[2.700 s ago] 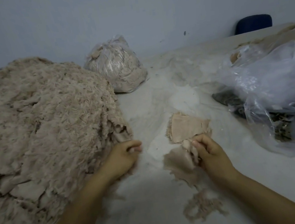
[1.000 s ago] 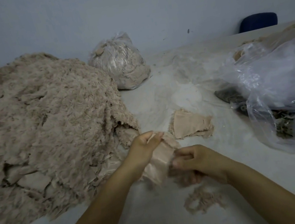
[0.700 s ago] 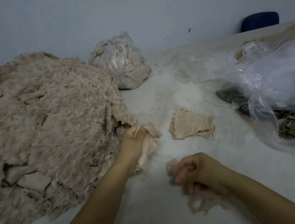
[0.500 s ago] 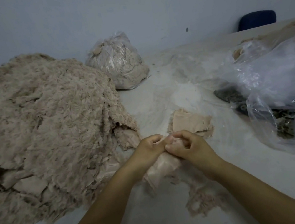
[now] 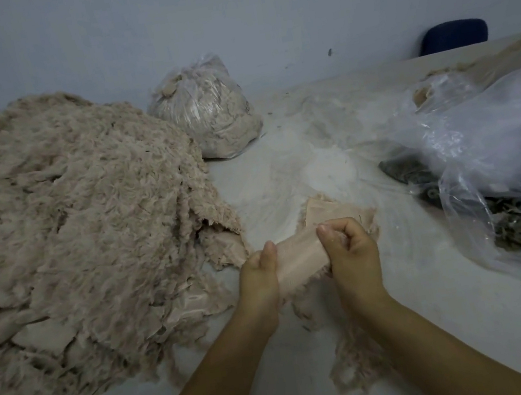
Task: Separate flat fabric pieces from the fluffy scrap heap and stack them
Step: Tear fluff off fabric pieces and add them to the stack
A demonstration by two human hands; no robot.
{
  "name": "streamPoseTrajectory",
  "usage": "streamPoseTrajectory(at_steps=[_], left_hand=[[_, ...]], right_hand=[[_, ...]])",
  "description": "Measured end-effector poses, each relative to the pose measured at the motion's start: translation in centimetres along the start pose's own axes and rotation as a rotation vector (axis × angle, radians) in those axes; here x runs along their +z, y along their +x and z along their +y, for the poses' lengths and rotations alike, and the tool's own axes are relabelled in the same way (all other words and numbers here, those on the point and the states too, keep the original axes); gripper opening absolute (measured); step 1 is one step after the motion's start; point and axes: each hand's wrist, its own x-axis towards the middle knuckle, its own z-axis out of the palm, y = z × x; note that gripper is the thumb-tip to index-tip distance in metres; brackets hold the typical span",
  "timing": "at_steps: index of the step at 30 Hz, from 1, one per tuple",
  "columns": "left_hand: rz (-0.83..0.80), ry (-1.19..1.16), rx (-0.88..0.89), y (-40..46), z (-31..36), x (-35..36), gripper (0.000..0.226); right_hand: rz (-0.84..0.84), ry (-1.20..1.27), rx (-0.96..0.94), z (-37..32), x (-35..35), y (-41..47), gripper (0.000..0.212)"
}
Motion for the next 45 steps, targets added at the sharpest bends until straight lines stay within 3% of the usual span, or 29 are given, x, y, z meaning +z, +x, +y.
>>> streamPoseTrajectory(at_steps=[4,7,11,20,22,24,25,27,30,33,35,38,41,45], left_hand=[[0.046,0.125,0.192,0.6,0.1,-0.2,0.048],[0.071,0.226,0.243,0.9,-0.4,-0.8,0.059],[0.118,0.313,0.269,1.2,-0.3,-1.3,0.054],[0.064,0.118,-0.048,0.7,-0.1,-1.4,0.046],[0.074,-0.034,-0.095,0.6,0.1,-2.2,0.053],[0.132,-0.027,-0.068,1.0,0.0,-3.8,0.057],[0.123,0.075,-0.018,1.2,-0.1,-4.4,0.058],[-0.051,0.267,0.04,1.0,0.2,-4.4,0.06],[-0.247,0.475,0.018,0.4,1.2,-3.1,0.074],[-0.341,0.291,0.003,0.5,1.6,-2.0,0.085],[-0.445,0.097,0.054,0.3,1.7,-1.0,0.072],[-0.252,-0.139,0.066,1.1,1.8,0.4,0.044],[-0.185,-0.07,0.288,2.7,2.7,1.5,0.023],[-0.21,0.193,0.41,5.6,3.8,3.5,0.022]], right_hand=[[0.074,0.027,0.017,0.4,-0.5,0.1,0.014],[0.089,0.033,0.013,0.3,-0.4,-0.1,0.015],[0.112,0.039,0.029,0.3,-0.3,-0.1,0.015],[0.156,0.06,0.068,1.4,-0.6,0.0,0.017],[0.235,0.094,0.088,1.2,-1.4,0.9,0.02],[0.303,0.113,0.093,0.5,-3.0,2.3,0.022],[0.276,0.056,0.085,0.0,-3.6,2.9,0.02],[0.127,-0.063,0.085,-0.9,-3.7,3.3,0.018],[-0.083,-0.135,0.104,-2.0,-2.0,2.4,0.015],[-0.163,-0.053,0.11,-2.5,-1.2,1.8,0.01],[-0.213,0.09,0.133,-2.9,-0.9,1.8,0.007],[-0.168,0.109,0.109,-2.8,-1.0,2.7,0.007],[-0.029,-0.074,0.054,-1.6,-2.2,4.5,0.015],[0.069,-0.217,0.073,0.2,-3.8,7.1,0.02]])
